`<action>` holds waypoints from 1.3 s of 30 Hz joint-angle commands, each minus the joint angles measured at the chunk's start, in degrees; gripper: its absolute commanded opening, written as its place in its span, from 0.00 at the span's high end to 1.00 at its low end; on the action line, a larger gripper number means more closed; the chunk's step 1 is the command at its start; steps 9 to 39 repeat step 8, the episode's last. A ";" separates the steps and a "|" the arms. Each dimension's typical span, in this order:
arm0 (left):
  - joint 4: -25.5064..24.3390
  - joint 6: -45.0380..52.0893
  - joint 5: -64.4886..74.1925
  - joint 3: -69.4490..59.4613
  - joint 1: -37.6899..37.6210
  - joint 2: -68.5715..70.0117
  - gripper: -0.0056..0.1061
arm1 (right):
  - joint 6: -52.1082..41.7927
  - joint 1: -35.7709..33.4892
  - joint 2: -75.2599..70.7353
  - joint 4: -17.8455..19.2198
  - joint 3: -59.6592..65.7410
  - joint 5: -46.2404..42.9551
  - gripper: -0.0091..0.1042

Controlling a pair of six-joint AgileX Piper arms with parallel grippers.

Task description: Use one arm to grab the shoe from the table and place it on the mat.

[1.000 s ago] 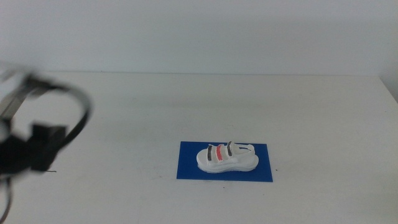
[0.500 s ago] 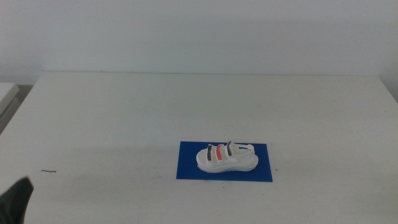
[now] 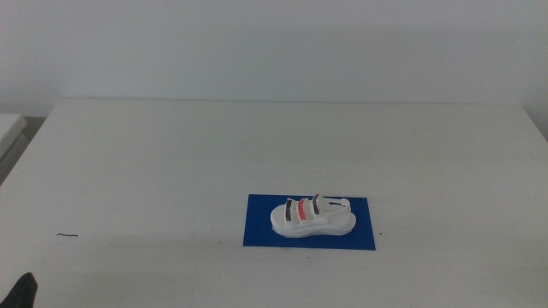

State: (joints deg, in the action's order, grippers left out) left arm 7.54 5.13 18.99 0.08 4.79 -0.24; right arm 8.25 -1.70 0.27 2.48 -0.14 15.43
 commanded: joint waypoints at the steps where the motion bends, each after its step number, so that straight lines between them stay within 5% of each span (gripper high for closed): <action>1: 0.47 1.12 -1.21 -0.08 0.13 0.24 0.11 | -0.35 0.12 -0.27 0.35 0.14 -0.38 0.22; 39: 0.06 1.12 -1.31 -0.08 0.02 0.24 0.11 | -0.35 0.12 -0.27 0.35 0.14 -0.38 0.22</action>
